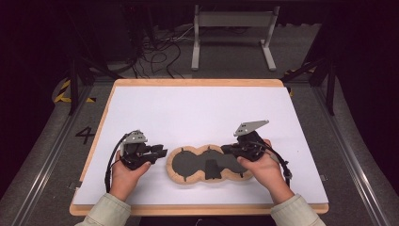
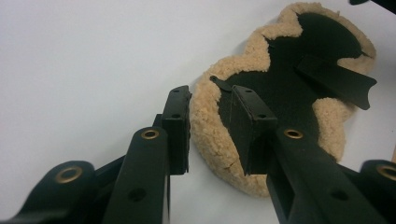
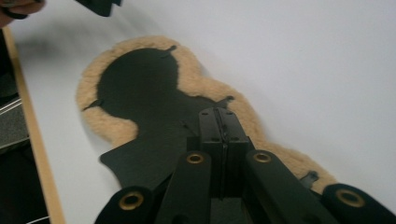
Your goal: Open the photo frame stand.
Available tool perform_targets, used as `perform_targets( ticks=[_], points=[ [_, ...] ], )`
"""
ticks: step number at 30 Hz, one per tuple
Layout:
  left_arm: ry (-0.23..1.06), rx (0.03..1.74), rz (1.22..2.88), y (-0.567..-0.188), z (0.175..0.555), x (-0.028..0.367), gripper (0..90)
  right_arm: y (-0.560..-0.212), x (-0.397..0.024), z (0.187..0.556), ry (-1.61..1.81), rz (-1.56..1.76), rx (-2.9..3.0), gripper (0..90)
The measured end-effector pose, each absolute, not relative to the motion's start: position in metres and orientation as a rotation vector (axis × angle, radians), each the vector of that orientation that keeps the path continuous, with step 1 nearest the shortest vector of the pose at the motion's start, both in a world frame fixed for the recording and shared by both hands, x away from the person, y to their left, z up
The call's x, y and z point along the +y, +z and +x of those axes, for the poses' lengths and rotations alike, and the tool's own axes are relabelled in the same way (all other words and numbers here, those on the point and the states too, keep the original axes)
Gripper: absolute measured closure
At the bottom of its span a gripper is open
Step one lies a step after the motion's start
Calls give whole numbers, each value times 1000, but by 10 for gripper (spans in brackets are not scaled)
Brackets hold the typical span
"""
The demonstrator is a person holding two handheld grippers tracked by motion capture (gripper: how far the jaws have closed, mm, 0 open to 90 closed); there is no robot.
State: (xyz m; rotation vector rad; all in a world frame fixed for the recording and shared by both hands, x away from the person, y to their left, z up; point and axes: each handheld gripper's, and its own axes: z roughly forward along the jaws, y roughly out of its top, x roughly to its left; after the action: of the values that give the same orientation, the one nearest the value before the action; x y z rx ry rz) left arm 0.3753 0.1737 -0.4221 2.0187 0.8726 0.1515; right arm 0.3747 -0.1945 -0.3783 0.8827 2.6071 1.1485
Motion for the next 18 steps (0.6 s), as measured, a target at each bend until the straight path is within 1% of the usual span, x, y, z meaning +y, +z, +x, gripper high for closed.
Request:
perform_targets(
  ticks=[6, 10, 18],
  points=[
    [197, 848, 2001, -419, 372, 176, 659, -377, -192, 352, 1167, 799, 2636, 900],
    [231, 835, 2002, -417, 373, 177, 643, -380, -191, 342, 1265, 762, 2689, 900],
    [218, 842, 2000, -418, 374, 177, 637, -395, -187, 326, 1126, 733, 2801, 900]
  ],
)
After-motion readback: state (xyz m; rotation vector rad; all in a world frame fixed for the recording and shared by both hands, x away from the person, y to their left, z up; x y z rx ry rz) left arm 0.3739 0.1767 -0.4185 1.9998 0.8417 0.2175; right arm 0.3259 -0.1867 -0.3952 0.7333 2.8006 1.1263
